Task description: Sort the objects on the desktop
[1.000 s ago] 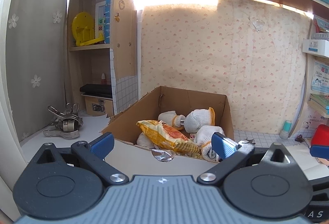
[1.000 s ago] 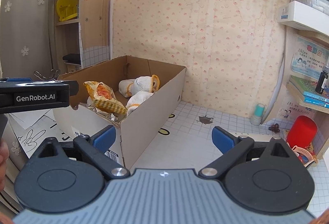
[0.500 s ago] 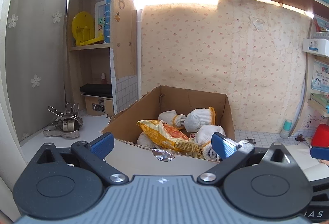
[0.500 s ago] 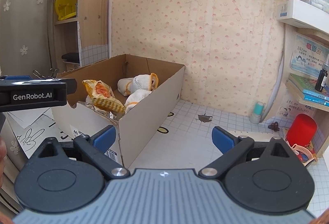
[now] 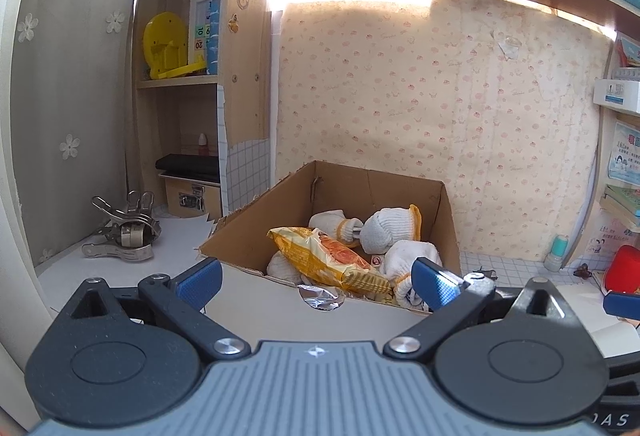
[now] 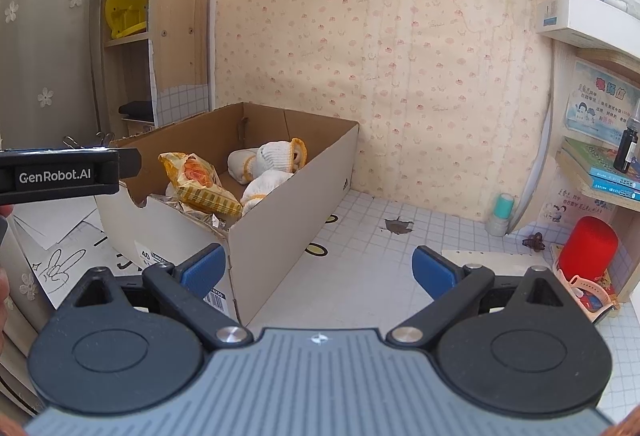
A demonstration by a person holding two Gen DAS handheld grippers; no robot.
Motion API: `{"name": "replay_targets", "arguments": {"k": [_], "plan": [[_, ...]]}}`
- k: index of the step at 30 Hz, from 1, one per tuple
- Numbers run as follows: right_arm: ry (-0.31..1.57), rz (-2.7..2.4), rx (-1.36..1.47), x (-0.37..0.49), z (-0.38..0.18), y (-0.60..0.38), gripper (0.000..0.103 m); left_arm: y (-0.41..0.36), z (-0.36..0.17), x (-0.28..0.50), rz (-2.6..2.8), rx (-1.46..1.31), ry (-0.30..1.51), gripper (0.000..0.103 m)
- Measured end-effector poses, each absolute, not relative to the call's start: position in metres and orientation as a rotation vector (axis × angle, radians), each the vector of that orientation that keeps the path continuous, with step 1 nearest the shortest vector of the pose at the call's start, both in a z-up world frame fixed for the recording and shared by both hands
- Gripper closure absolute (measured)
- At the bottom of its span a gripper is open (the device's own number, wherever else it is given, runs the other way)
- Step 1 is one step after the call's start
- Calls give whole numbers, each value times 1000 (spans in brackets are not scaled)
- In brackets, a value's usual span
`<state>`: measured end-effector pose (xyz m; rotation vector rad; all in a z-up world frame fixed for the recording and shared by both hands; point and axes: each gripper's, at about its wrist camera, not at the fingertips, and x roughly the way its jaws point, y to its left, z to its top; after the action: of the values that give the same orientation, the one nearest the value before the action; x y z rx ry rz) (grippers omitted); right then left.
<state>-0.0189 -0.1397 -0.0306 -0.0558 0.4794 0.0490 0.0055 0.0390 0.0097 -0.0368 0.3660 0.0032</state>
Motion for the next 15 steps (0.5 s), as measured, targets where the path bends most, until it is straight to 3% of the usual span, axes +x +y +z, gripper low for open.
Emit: {"name": "replay_targets", "arguments": {"k": [15], "plan": [[494,47,-59,-16,-35,-140,6,40,8,9,-3,-47,377,0]]}}
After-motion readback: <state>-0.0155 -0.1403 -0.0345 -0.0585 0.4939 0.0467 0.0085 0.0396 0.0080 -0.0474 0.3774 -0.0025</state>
